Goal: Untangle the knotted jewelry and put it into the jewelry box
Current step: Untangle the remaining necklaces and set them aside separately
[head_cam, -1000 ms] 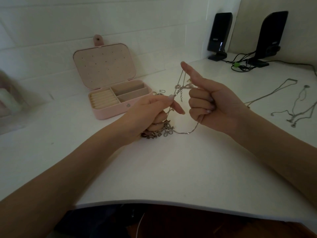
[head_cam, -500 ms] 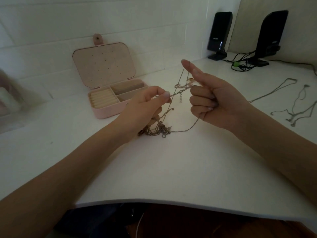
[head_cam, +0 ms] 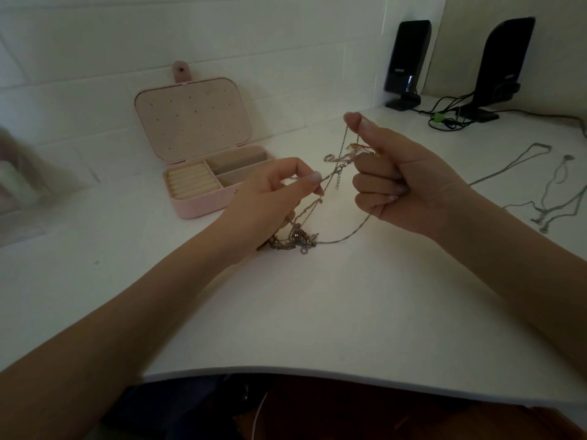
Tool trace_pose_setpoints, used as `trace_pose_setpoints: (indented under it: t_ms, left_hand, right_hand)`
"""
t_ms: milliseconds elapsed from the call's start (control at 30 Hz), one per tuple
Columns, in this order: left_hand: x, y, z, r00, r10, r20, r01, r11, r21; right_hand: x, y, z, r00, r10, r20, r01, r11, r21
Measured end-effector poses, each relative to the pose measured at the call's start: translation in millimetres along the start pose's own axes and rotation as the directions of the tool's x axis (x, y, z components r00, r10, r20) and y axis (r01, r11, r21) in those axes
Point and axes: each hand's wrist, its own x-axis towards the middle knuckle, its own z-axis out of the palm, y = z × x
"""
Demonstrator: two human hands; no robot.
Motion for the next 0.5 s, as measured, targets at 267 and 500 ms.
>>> trace_pose_setpoints:
  t_ms: [267, 500]
  left_hand:
    - [0.6, -1.0, -2.1, 0.993, 0.08, -0.092, -0.079, 0.997, 0.013]
    - [3.3, -3.3, -6.1, 0.968, 0.125, -0.216, -0.125, 0.992, 0.014]
  right_hand:
    - [1.0, -4.5, -5.1, 1.0, 0.0, 0.031, 0.001, 0.999, -0.04]
    - [2.5, -10.5, -17.2, 0.995, 0.044, 0.095, -0.033, 0.993, -0.117]
